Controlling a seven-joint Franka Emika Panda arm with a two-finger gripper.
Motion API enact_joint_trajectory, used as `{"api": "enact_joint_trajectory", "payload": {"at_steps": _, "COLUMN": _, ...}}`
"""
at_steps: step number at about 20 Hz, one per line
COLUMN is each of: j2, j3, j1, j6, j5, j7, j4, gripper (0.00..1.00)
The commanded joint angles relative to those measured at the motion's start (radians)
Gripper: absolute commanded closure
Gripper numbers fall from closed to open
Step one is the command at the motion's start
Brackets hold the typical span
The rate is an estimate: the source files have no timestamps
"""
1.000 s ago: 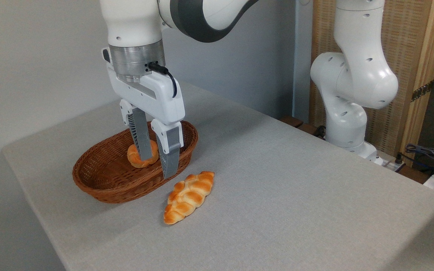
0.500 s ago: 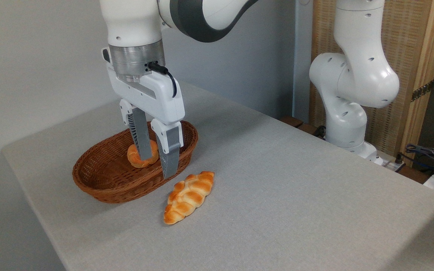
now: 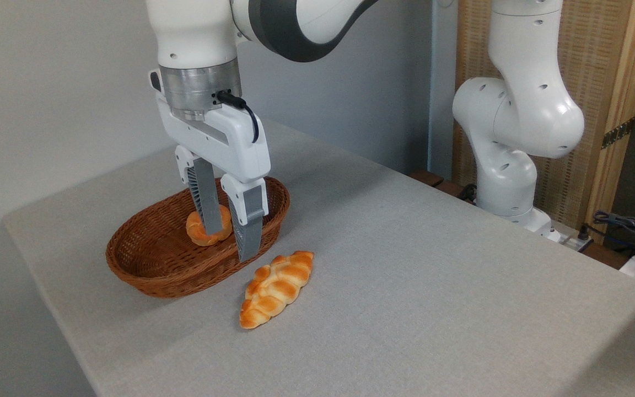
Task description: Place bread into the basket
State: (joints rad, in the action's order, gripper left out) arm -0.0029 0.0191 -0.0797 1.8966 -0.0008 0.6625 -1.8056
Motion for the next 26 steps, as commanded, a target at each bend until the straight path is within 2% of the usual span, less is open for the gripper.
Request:
{"api": "enact_joint_trajectory", "payload": {"at_steps": 1, "j2": -0.009, "j3": 0.008, "j1": 0.011, "j6": -0.027, "j5": -0.01, "j7": 0.0, "j4": 0.008, "gripper": 0.0}}
{"api": "enact_joint_trajectory", "payload": {"at_steps": 10, "j2": -0.011, "j3": 0.015, "j1": 0.009, "j6": -0.099, "j5": -0.01, "j7": 0.0, "j4": 0.003, "gripper": 0.0}}
{"api": "enact_joint_trajectory", "payload": {"at_steps": 14, "j2": -0.006, "j3": 0.007, "j1": 0.011, "j6": -0.091, "j5": -0.044, "j7": 0.003, "j4": -0.017, "gripper": 0.0}}
{"api": "enact_joint_trajectory", "payload": {"at_steps": 16, "j2": -0.011, "j3": 0.005, "j1": 0.014, "j6": -0.091, "j5": -0.045, "j7": 0.005, "j4": -0.038, "gripper": 0.0}}
{"api": "enact_joint_trajectory", "payload": {"at_steps": 26, "j2": -0.008, "j3": 0.005, "j1": 0.014, "j6": 0.041, "j5": -0.058, "j7": 0.008, "j4": -0.196, "gripper": 0.0}}
